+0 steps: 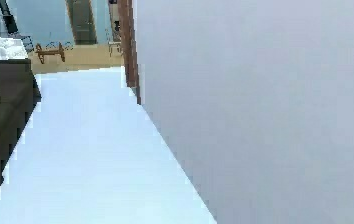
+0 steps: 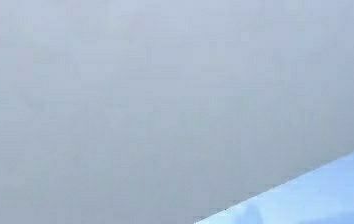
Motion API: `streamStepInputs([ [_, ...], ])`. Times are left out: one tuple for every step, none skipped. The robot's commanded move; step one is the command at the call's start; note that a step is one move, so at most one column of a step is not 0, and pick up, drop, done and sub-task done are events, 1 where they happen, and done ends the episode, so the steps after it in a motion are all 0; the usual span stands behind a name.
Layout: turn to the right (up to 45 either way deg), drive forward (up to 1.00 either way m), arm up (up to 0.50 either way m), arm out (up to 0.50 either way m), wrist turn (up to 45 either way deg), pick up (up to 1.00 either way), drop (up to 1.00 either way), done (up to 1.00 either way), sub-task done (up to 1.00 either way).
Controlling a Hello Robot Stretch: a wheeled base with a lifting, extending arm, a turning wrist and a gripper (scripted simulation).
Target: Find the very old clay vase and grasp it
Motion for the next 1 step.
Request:
streamStepInputs([
  [-42.0, 0.00, 0.00, 0.00, 0.0, 0.00, 0.00, 0.00, 0.00],
])
